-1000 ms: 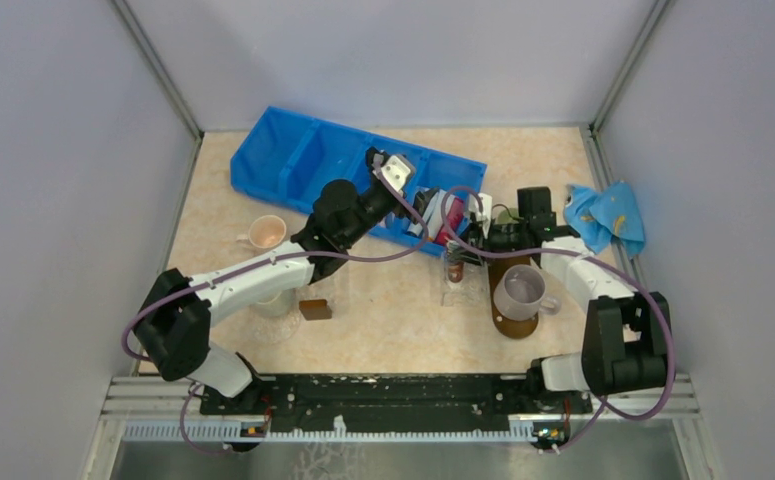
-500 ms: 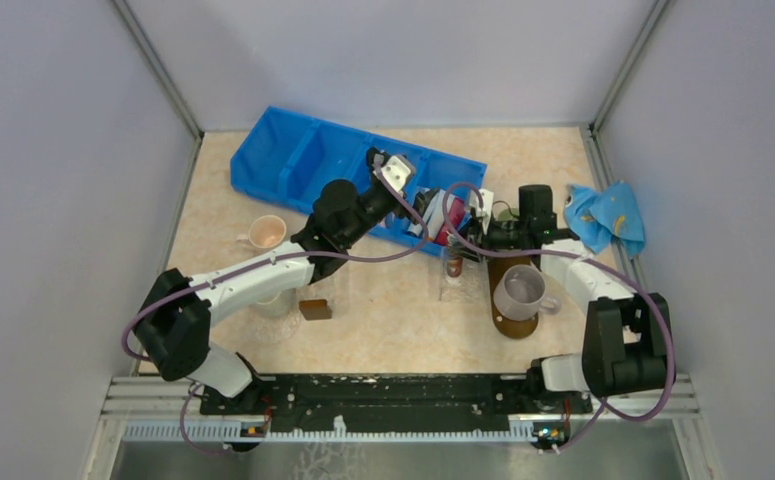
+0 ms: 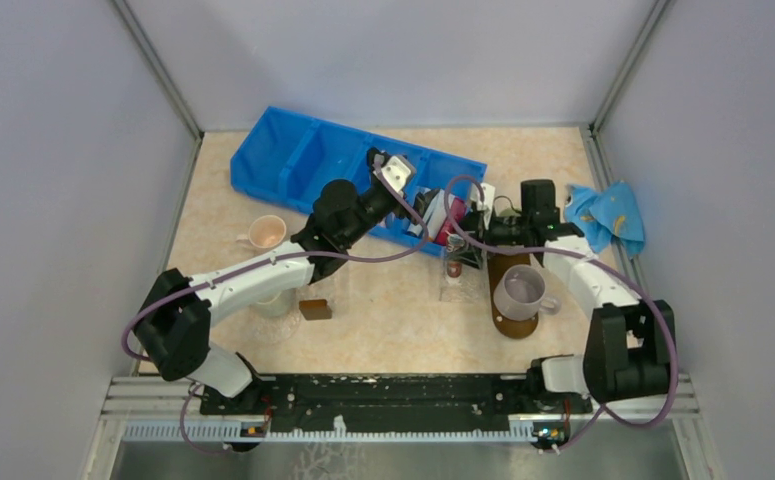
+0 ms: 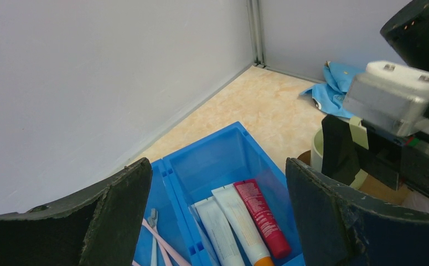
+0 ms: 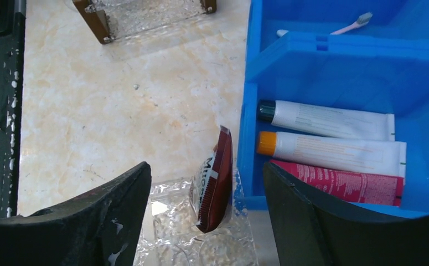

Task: Prepare toiletry sets of a toothbrush and toothpaste on the tray
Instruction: Place the toothpaste in the toothpaste holder.

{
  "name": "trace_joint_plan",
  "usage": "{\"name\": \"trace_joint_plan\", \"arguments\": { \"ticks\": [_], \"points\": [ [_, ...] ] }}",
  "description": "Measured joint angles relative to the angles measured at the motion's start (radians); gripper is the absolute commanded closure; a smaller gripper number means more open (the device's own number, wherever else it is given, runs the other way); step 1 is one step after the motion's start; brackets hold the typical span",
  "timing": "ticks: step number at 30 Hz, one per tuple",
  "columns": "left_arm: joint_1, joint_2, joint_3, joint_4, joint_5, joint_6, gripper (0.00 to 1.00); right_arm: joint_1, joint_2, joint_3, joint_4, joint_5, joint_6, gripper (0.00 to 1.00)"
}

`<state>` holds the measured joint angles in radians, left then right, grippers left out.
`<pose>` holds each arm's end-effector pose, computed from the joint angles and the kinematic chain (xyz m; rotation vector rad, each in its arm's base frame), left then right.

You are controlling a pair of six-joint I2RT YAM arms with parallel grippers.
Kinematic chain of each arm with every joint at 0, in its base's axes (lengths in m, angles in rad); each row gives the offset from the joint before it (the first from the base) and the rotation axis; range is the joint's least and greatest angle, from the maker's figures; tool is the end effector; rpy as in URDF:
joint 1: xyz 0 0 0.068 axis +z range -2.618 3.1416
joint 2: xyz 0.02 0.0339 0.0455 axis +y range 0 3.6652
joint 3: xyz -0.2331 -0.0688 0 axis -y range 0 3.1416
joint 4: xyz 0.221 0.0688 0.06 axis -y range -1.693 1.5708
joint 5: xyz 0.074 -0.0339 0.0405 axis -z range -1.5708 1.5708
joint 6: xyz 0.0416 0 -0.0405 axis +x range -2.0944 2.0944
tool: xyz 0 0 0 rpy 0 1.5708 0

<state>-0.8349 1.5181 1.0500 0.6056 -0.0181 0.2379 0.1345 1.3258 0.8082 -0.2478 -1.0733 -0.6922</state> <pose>0.2332 -0.2563 0.3160 0.7284 1.2545 -0.4771 0.2457 0.0701 0.2174 -1.2372 1.5890 0.8875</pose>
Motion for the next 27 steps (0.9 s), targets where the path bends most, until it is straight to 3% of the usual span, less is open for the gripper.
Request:
{"name": "trace_joint_plan", "arguments": {
  "ticks": [17,27],
  "points": [
    [0.018,0.000,0.000,-0.017,0.045,-0.039,0.04,-0.083,-0.063,0.201,-0.320,-0.074,-0.078,0.23],
    [0.105,0.034,0.078,-0.094,0.196,-0.177,0.07,-0.168,-0.108,0.238,-0.380,-0.129,-0.052,0.26]
  ]
}}
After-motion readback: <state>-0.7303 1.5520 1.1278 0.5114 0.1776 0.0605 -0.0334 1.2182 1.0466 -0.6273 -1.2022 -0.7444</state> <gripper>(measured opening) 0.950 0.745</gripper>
